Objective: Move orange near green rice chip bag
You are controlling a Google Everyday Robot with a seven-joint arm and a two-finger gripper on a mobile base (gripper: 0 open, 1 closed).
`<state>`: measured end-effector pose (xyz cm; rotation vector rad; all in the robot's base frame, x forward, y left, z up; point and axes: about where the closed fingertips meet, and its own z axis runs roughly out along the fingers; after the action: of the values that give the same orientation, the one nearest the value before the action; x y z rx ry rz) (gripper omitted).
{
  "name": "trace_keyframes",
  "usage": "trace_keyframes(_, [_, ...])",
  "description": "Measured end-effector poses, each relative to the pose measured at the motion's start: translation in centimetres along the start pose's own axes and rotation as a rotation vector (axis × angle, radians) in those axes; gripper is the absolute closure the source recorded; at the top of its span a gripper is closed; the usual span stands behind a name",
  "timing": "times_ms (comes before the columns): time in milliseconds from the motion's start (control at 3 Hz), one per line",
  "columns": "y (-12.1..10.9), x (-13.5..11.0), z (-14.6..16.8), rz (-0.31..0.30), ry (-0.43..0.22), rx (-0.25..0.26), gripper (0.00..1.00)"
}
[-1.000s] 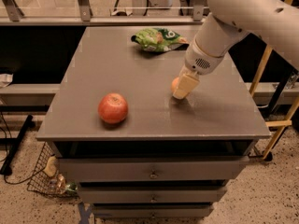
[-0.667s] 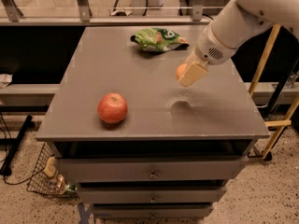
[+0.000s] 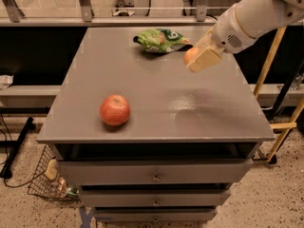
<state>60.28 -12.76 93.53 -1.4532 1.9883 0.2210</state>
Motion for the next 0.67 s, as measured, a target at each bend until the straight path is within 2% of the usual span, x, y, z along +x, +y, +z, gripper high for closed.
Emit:
trace_keyframes(333, [0.0, 0.0, 0.0, 0.000, 0.000, 0.000, 1.00])
trace_keyframes(667, [-2.1, -0.6, 1.0, 0.034, -0.063, 0.054, 1.00])
